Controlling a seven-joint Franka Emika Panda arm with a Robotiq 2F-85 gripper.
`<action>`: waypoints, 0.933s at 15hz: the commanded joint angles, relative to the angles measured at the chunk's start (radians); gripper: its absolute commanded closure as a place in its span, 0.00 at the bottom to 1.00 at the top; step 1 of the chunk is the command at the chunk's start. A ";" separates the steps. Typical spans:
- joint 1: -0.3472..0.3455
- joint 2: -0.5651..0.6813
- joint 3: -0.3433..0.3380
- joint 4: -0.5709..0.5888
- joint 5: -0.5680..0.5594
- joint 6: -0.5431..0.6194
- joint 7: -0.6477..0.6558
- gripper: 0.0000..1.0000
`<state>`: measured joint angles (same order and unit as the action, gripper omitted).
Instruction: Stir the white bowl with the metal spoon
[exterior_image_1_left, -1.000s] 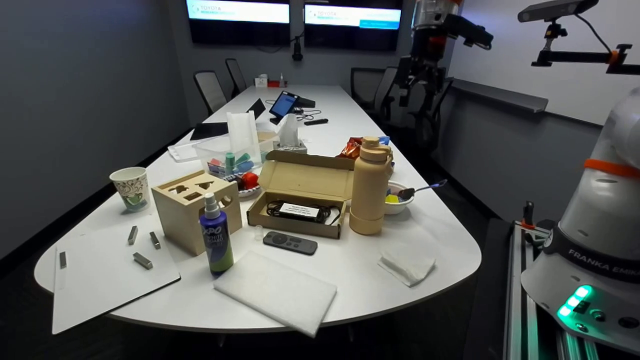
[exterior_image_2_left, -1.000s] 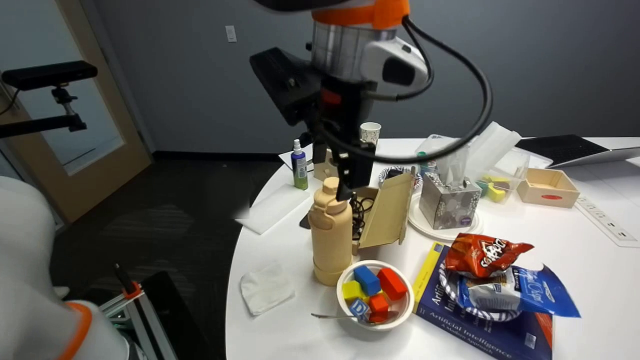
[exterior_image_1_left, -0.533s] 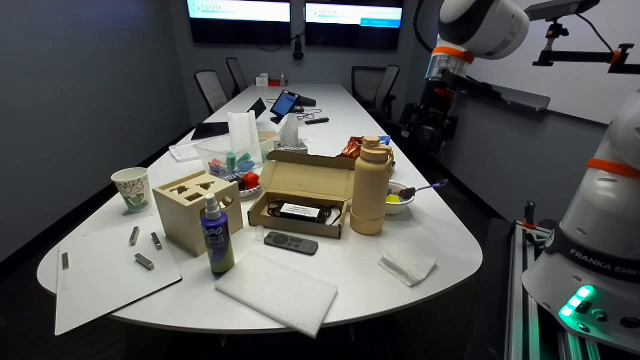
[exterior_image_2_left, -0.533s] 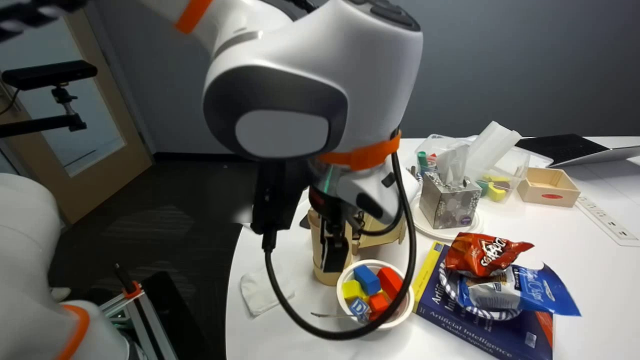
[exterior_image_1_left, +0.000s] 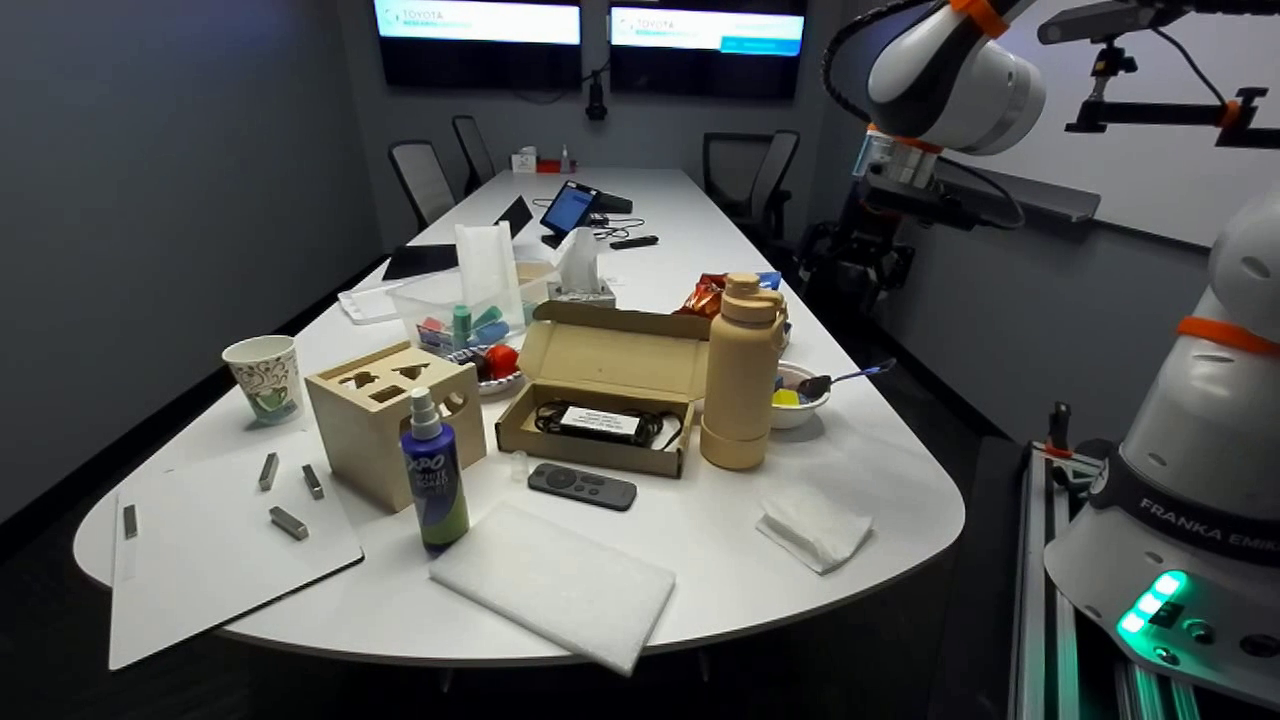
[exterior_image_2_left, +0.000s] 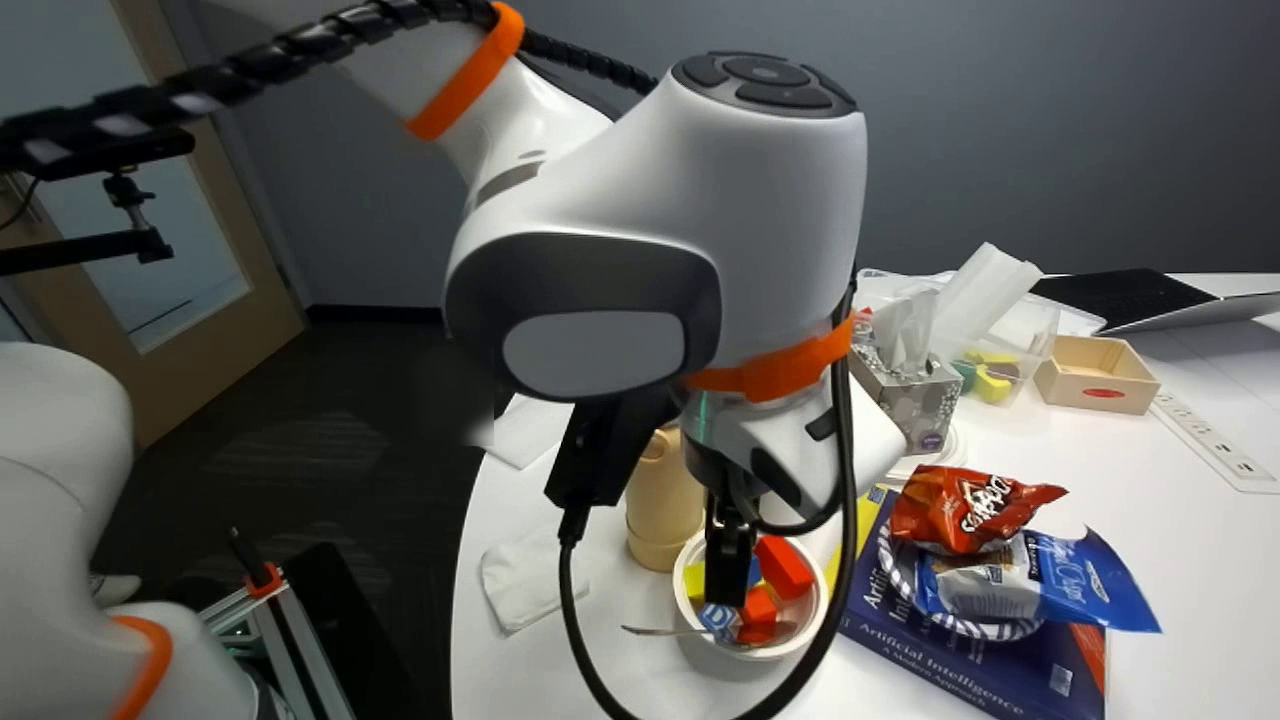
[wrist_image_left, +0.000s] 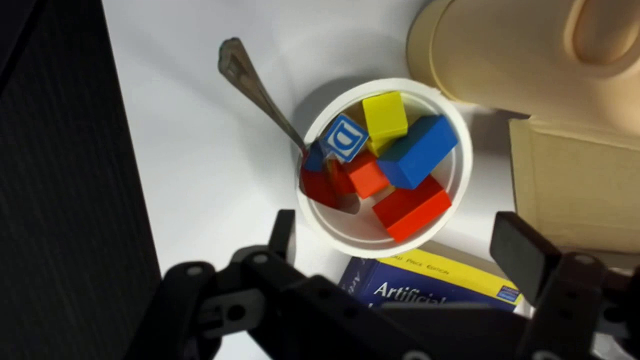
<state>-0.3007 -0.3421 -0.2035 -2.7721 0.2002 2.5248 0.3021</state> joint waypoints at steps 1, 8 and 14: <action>-0.076 0.029 0.033 0.001 -0.105 0.000 0.119 0.00; -0.093 0.051 -0.013 0.014 -0.128 -0.217 0.102 0.00; -0.071 0.089 -0.042 0.020 -0.054 -0.258 0.076 0.00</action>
<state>-0.3940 -0.2796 -0.2230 -2.7634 0.0893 2.2672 0.4039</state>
